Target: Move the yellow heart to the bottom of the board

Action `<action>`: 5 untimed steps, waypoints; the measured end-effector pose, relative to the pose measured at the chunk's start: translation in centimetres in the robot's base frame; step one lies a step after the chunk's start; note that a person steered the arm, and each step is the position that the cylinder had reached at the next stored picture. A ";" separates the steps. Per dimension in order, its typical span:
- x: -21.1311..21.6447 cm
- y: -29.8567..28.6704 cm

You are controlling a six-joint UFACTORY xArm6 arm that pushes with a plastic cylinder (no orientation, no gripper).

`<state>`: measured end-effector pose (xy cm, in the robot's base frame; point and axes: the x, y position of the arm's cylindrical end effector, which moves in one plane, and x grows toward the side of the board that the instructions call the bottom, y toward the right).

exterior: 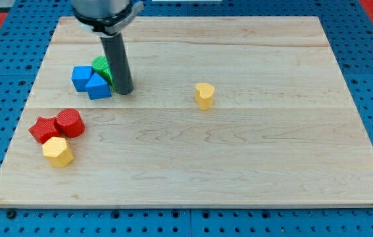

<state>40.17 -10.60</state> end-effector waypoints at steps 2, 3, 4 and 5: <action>-1.7 9.5; -2.2 13.8; 0.6 14.0; 2.8 14.0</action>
<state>43.02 3.39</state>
